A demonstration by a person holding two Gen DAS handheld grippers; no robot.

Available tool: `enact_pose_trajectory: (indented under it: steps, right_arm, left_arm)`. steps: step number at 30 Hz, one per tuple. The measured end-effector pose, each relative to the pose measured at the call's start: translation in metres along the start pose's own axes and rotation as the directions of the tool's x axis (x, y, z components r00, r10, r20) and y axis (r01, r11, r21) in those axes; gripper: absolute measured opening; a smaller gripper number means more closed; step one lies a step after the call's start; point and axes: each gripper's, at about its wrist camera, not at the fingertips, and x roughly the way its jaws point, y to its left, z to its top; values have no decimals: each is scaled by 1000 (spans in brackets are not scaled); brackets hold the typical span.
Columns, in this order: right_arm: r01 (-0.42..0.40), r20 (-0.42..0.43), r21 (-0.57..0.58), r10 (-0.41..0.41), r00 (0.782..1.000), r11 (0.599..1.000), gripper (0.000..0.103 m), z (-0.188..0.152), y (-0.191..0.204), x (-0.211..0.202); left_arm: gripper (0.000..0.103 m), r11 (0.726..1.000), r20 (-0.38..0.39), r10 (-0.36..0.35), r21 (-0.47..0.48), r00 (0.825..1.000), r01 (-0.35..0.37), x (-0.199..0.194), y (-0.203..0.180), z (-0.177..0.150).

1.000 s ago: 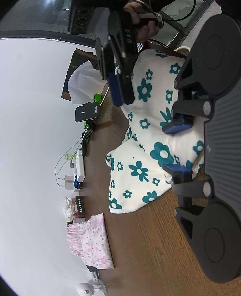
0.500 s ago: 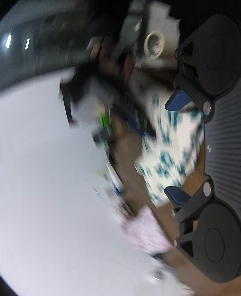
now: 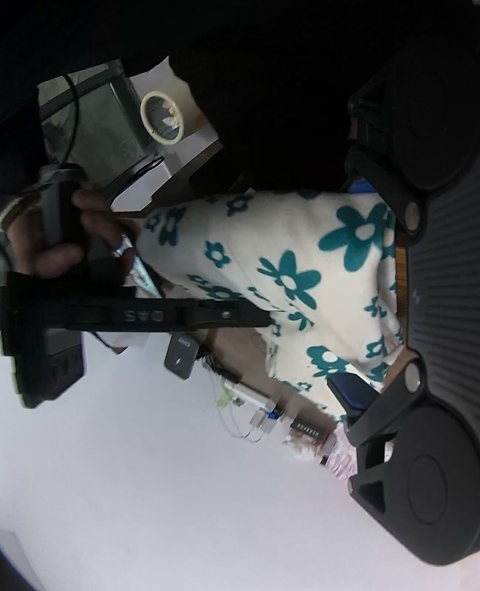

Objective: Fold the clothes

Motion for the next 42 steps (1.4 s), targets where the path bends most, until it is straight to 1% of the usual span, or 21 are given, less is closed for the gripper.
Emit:
enact_pose_trajectory:
  steps: [6, 7, 10, 12, 13, 15, 18, 19, 23, 28, 30, 32, 33, 34, 35, 36, 37, 39, 40, 41, 42]
  right_arm:
    - [-46, -15, -2, 46, 999, 999, 41, -4, 4, -5]
    - [-50, -11, -15, 50, 999, 999, 45, -3, 4, -7]
    - [-74, 88, -189, 92, 992, 979, 84, -12, 14, -36]
    - [-79, 148, -304, 130, 980, 949, 99, -18, 21, -54]
    - [-82, 160, -390, 155, 975, 917, 103, -27, 28, -61]
    - [-77, 173, -552, 205, 963, 830, 103, -43, 42, -73]
    - [13, 140, -740, 136, 981, 672, 99, -66, 56, -57]
    - [41, 146, -773, 114, 983, 633, 100, -71, 56, -51]
    - [27, 111, -801, 104, 988, 599, 100, -71, 53, -36]
    - [61, 98, -867, 49, 994, 494, 101, -95, 61, -22]
    - [50, 86, -862, 49, 995, 505, 93, -90, 60, -19]
    - [-30, 30, -792, 88, 996, 610, 83, -70, 52, -19]
    - [-91, -5, -724, 126, 992, 684, 81, -56, 45, -22]
    - [-157, -40, -640, 172, 984, 752, 76, -42, 36, -25]
    - [-232, -76, -567, 230, 970, 790, 74, -33, 27, -28]
    - [-306, -106, -488, 292, 951, 818, 73, -24, 19, -31]
    - [-402, -136, -407, 380, 915, 820, 72, -17, 8, -34]
    - [-524, -147, -294, 504, 851, 799, 69, -9, -8, -36]
    - [-572, -140, -239, 555, 820, 785, 70, -5, -16, -36]
    - [-586, -116, -195, 575, 810, 787, 70, -2, -23, -33]
    - [-599, -90, -152, 593, 800, 786, 70, 0, -31, -31]
  left_arm:
    - [90, 993, -12, -110, -50, 994, 110, 7, 12, -8]
    - [90, 990, -15, -128, -65, 992, 127, 10, 14, -10]
    - [90, 977, -22, -184, -111, 983, 180, 14, 22, -14]
    - [90, 970, -16, -204, -139, 979, 200, 14, 25, -18]
    - [90, 966, -12, -213, -152, 977, 209, 14, 26, -19]
    - [89, 959, -4, -227, -173, 974, 223, 15, 28, -21]
    - [89, 957, -5, -239, -172, 971, 234, 16, 28, -22]
    - [89, 956, -6, -243, -170, 970, 238, 17, 28, -22]
    - [89, 951, -5, -252, -185, 968, 247, 16, 31, -23]
    - [86, 933, 5, -279, -234, 960, 273, 15, 39, -23]
    - [85, 915, 13, -311, -266, 950, 303, 16, 47, -23]
    - [80, 882, 25, -356, -321, 934, 345, 17, 60, -23]
    - [78, 852, 37, -392, -363, 919, 377, 16, 68, -24]
    - [73, 819, 51, -426, -404, 903, 408, 14, 76, -25]
    - [68, 778, 71, -464, -445, 883, 444, 12, 85, -26]
    - [65, 718, 108, -513, -490, 852, 494, 10, 94, -28]
    - [60, 655, 149, -553, -530, 820, 539, 7, 103, -31]
    - [57, 539, 239, -591, -593, 770, 598, 4, 119, -38]
    - [57, 491, 269, -589, -630, 762, 602, 5, 126, -43]
    - [57, 442, 295, -582, -667, 757, 600, 7, 133, -48]
    - [57, 395, 311, -566, -710, 763, 582, 12, 139, -53]
